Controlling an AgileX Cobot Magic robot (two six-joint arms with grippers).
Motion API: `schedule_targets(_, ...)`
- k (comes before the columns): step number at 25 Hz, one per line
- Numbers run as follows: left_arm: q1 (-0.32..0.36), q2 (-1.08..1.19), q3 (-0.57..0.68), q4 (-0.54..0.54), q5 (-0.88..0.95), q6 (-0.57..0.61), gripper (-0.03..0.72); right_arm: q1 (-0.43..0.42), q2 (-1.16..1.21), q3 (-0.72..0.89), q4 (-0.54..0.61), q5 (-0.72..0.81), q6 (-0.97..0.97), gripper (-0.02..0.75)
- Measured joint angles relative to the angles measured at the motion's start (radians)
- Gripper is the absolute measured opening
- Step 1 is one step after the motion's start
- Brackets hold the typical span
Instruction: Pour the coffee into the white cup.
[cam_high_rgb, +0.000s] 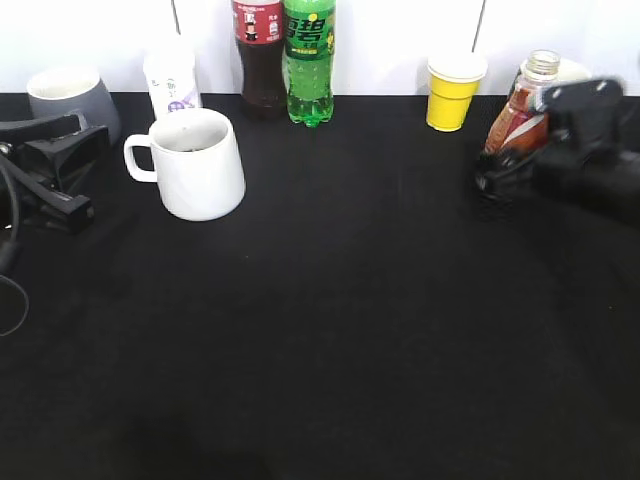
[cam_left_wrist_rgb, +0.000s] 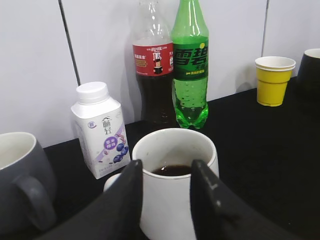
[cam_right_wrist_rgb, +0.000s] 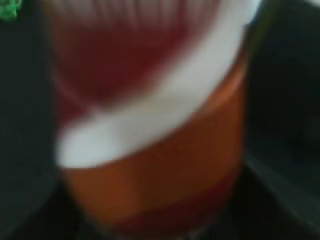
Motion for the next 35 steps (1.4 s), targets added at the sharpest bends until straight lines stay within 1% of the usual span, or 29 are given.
schedule_targets(1,0.000,0.000,0.000,0.000,0.008,0.000,0.249,0.000,-0.038,0.014,0.000,0.025,0.017,0.607)
schedule_targets(3,-0.001,-0.015,0.000,-0.002,0.109,-0.015,0.249,0.000,-0.106,0.056,-0.002,0.081,0.035,0.606)
schedule_targets(4,-0.001,-0.035,0.000,-0.005,0.182,-0.029,0.249,0.000,-0.166,0.083,-0.019,0.148,0.046,0.606)
schedule_targets(5,-0.002,-0.071,-0.003,-0.008,0.293,-0.081,0.249,0.000,-0.204,0.086,-0.053,0.231,0.076,0.606)
schedule_targets(6,-0.002,-0.081,-0.009,-0.007,0.346,-0.120,0.249,0.000,-0.243,0.086,-0.083,0.317,0.128,0.606)
schedule_targets(7,-0.002,-0.104,-0.032,-0.007,0.482,-0.193,0.249,0.000,-0.290,0.086,-0.092,0.420,0.173,0.606)
schedule_targets(8,-0.002,-0.126,-0.074,-0.008,0.633,-0.250,0.249,0.001,-0.311,0.086,-0.092,0.486,0.187,0.604)
schedule_targets(9,-0.002,-0.151,-0.122,-0.009,0.790,-0.270,0.249,0.013,-0.389,0.082,-0.084,0.682,0.203,0.589)
schedule_targets(10,-0.002,-0.177,-0.180,-0.027,0.920,-0.278,0.249,0.021,-0.410,0.079,-0.082,0.744,0.204,0.586)
schedule_targets(11,-0.002,-0.221,-0.257,-0.064,1.109,-0.280,0.249,0.052,-0.469,0.049,-0.039,0.896,0.206,0.580)
schedule_targets(12,-0.002,-0.262,-0.306,-0.095,1.233,-0.281,0.249,0.065,-0.488,0.035,-0.013,0.937,0.206,0.579)
schedule_targets(13,-0.002,-0.308,-0.341,-0.111,1.334,-0.281,0.249,0.127,-0.532,-0.002,0.028,0.994,0.197,0.577)
schedule_targets(14,-0.002,-0.372,-0.360,-0.115,1.426,-0.276,0.249,0.164,-0.551,-0.022,0.039,1.008,0.190,0.576)
schedule_targets(15,-0.002,-0.445,-0.367,-0.127,1.506,-0.254,0.249,0.183,-0.560,-0.026,0.043,1.017,0.188,0.577)
schedule_targets(16,-0.002,-0.539,-0.367,-0.145,1.591,-0.205,0.249,0.234,-0.613,-0.032,0.049,1.068,0.187,0.577)
schedule_targets(18,-0.002,-0.738,-0.368,-0.175,1.747,-0.105,0.249,0.296,-0.732,-0.032,0.052,1.205,0.185,0.577)
schedule_targets(20,-0.002,-0.903,-0.368,-0.190,1.876,-0.036,0.249,0.314,-0.892,-0.033,0.104,1.355,0.168,0.576)
schedule_targets(21,-0.002,-0.986,-0.367,-0.192,1.939,-0.029,0.249,0.314,-0.979,-0.030,0.135,1.440,0.144,0.576)
schedule_targets(23,-0.002,-1.143,-0.345,-0.194,2.050,-0.016,0.249,0.314,-1.175,0.017,0.150,1.584,0.122,0.575)
schedule_targets(25,-0.002,-1.290,-0.309,-0.231,2.101,0.030,0.249,0.317,-1.363,0.077,0.154,1.684,0.075,0.575)
schedule_targets(27,-0.002,-1.389,-0.272,-0.241,2.108,0.041,0.249,0.317,-1.519,0.136,0.154,1.720,0.056,0.575)
schedule_targets(30,-0.002,-1.390,-0.234,-0.250,2.098,0.045,0.249,0.317,-1.785,0.275,0.158,1.720,0.044,0.575)
schedule_targets(32,-0.002,-1.390,-0.227,-0.261,2.063,0.070,0.249,0.317,-1.820,0.289,0.166,1.720,0.022,0.575)
schedule_targets(33,-0.002,-1.390,-0.225,-0.266,2.048,0.091,0.249,0.317,-1.820,0.291,0.198,1.715,-0.029,0.575)
schedule_targets(35,-0.002,-1.390,-0.207,-0.270,1.997,0.102,0.249,0.317,-1.820,0.291,0.218,1.712,-0.060,0.575)
